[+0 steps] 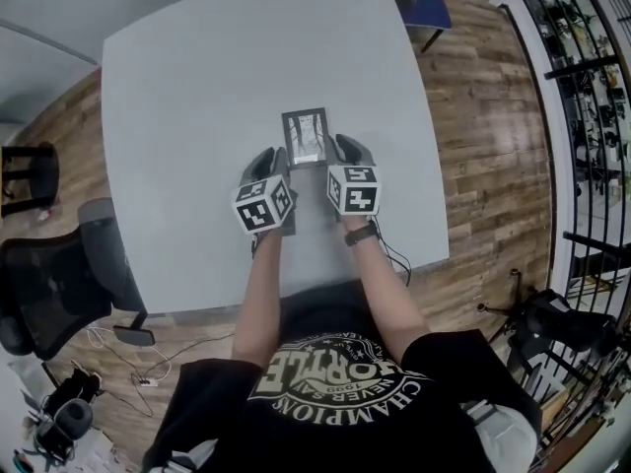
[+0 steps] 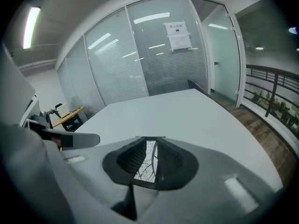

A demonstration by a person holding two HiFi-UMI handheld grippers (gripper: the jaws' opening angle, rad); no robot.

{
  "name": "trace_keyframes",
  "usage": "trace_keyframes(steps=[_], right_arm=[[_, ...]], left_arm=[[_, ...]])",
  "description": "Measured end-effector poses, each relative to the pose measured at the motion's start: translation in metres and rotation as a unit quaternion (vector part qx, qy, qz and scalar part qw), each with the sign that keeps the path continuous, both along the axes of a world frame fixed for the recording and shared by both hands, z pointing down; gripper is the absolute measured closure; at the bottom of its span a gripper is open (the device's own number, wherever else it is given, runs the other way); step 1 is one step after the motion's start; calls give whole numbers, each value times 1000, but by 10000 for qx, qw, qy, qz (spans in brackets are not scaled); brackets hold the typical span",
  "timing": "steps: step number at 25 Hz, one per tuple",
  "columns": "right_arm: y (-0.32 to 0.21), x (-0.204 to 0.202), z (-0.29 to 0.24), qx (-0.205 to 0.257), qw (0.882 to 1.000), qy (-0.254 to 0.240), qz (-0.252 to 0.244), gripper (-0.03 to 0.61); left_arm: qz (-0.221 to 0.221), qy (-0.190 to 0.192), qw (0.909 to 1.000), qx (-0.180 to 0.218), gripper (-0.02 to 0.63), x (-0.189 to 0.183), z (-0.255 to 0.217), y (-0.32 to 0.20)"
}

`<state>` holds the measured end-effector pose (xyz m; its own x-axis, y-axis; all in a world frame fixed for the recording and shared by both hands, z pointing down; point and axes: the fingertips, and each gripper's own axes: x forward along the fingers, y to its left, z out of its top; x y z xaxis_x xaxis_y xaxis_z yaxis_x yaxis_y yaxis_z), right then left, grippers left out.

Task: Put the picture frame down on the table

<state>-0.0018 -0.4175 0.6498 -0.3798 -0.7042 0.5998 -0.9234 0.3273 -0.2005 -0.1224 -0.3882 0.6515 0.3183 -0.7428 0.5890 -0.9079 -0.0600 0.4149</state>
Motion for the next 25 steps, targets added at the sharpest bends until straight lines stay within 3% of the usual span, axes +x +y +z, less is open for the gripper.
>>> trace_keyframes(steps=[3,8,12,13,17,25], right_arm=[[12,-1,-31,341,9994,-45,-108,510],[41,1,-82,885,9959,-45,-180,512],[66,-2,-127,1422,9895,29,-257,517],[72,-2,-139,1561,9874,41,-255,563],[95,3,-180,2027,9789,34,-252,568],[148,-5,-233,2553,9664,-49,-305,577]], left_arm=[[37,-78,9991,426,545,-5,-37,8],[129,-610,9920,1099,546,-13,-92,28],[175,-663,9861,1512,546,-12,-130,51],[185,-686,9843,1616,546,-10,-139,57],[203,-827,9744,2079,563,-2,-179,79],[176,-928,9581,2704,595,-6,-236,128]])
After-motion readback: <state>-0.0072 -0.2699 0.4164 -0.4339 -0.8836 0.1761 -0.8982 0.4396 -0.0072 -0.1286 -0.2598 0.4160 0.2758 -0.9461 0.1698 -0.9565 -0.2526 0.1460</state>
